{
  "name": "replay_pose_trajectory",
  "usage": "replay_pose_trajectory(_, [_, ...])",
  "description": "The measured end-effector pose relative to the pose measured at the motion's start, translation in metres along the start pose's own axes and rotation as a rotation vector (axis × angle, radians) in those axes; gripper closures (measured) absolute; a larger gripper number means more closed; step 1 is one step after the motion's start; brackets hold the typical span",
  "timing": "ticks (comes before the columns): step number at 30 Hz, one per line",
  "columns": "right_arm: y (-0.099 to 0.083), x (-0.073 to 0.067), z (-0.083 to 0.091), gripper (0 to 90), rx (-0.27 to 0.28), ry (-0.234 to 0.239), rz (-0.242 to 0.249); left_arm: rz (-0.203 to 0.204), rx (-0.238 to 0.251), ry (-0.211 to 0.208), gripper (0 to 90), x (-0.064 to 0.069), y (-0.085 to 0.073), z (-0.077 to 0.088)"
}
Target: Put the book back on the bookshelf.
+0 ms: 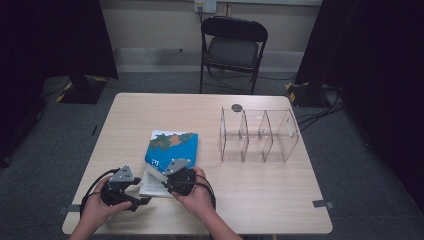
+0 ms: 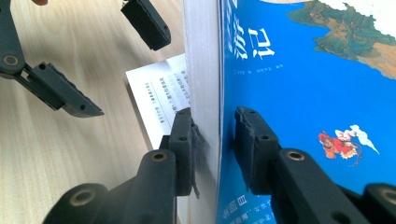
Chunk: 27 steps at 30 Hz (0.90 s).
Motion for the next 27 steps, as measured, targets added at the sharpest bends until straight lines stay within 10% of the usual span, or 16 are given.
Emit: replay_pose_trajectory(27, [0.014, 0.013, 0.033, 73.8, -0.031, -0.008, -0.039, -0.002, 0.007, -0.016, 19.5, -0.001, -0.011, 0.002])
Point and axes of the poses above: each handheld gripper's, and its own axes: z roughly backward along the jaws, y roughly out of its top, x roughly to its right, the point moved 7 cm from there along -z, roughly forward along the jaws, and after that the axes turned 11 degrees about -x, right-handed, at the moved point
